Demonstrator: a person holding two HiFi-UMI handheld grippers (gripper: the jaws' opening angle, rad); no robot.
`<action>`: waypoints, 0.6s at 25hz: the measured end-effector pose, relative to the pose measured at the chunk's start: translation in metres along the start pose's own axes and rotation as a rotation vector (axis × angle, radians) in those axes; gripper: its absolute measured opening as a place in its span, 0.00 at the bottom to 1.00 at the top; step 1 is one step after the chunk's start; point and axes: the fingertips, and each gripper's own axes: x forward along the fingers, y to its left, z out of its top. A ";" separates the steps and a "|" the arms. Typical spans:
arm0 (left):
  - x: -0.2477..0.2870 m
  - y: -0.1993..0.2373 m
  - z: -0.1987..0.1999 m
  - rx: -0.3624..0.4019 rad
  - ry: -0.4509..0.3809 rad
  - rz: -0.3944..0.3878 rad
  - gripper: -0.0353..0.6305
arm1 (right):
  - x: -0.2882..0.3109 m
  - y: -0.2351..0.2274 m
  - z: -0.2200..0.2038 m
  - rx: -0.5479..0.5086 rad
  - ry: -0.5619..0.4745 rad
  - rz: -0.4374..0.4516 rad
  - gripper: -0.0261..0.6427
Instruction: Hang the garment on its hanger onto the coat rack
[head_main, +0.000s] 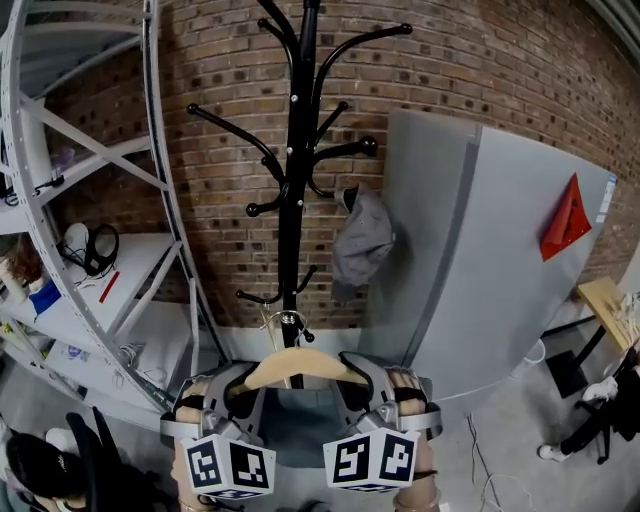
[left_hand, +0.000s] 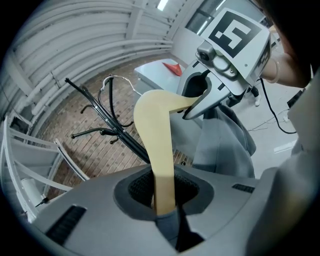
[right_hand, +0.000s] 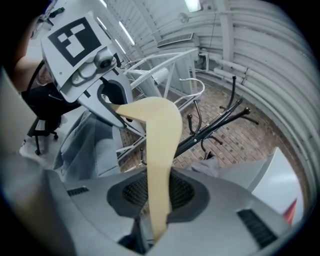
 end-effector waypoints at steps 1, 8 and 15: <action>0.003 0.006 0.002 0.002 -0.004 0.010 0.15 | 0.004 -0.005 0.002 -0.002 -0.009 -0.006 0.17; 0.025 0.046 0.013 0.005 -0.049 0.066 0.15 | 0.032 -0.039 0.017 -0.013 -0.054 -0.044 0.17; 0.049 0.093 0.021 0.024 -0.072 0.140 0.15 | 0.065 -0.075 0.036 -0.007 -0.073 -0.078 0.17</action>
